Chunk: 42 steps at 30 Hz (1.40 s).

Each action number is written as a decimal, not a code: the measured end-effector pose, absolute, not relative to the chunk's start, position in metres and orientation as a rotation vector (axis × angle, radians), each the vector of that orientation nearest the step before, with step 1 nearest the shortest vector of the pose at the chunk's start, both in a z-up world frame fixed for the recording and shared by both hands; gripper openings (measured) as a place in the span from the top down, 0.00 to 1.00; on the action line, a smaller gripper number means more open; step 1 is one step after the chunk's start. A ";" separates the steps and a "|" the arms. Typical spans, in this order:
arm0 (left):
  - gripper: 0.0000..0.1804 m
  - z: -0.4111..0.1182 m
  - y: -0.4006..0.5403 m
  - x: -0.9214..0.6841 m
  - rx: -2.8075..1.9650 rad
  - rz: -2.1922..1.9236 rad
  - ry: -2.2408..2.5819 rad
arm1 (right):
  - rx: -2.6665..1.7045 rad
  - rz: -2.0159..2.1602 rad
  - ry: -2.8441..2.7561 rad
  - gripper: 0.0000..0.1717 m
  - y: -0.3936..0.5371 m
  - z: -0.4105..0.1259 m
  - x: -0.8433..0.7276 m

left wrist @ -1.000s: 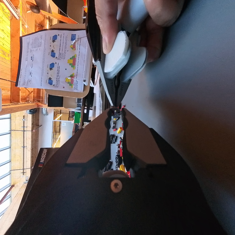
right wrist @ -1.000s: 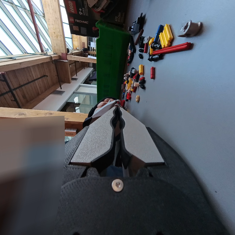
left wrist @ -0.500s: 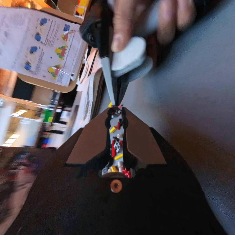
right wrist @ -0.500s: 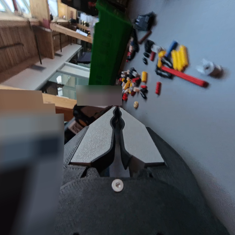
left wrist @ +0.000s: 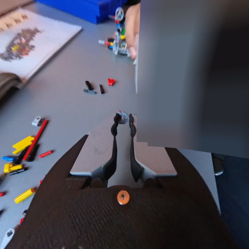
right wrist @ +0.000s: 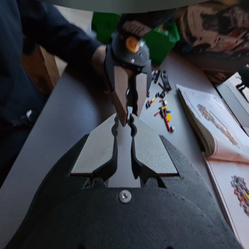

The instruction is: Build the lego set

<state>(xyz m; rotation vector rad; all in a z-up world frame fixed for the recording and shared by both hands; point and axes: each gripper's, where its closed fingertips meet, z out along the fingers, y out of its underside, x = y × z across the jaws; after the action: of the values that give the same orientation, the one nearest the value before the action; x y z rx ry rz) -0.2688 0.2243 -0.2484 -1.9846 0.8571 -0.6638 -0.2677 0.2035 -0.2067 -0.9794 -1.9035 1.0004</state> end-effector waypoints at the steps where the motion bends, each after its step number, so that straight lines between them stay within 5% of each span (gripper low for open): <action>1: 0.93 -0.255 0.224 -0.268 -2.030 -0.669 0.873 | -0.997 0.935 -1.968 0.98 0.204 -0.218 -0.261; 15: 0.92 -0.281 0.206 -0.269 -2.169 -0.655 1.012 | -1.147 0.789 -2.160 0.91 0.208 -0.269 -0.278; 27: 0.72 -0.282 0.196 -0.298 -2.155 -0.578 1.044 | -1.132 0.735 -2.205 0.94 0.206 -0.273 -0.282; 34: 0.76 -0.283 0.181 -0.315 -2.099 -0.525 1.167 | -1.090 0.804 -2.218 0.85 0.187 -0.274 -0.294; 38: 0.81 -0.282 0.186 -0.307 -2.037 -0.449 1.222 | -1.167 0.768 -2.224 1.00 0.196 -0.282 -0.304; 42: 0.83 -0.282 0.188 -0.304 -1.995 -0.408 1.254 | -1.322 0.939 -2.196 1.00 0.199 -0.283 -0.305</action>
<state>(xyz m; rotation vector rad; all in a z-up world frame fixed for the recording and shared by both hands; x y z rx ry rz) -0.3035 0.1884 -0.2817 -1.9952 1.2544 -0.4078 -0.3049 0.1987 -0.2829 -1.3219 -2.1960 0.9389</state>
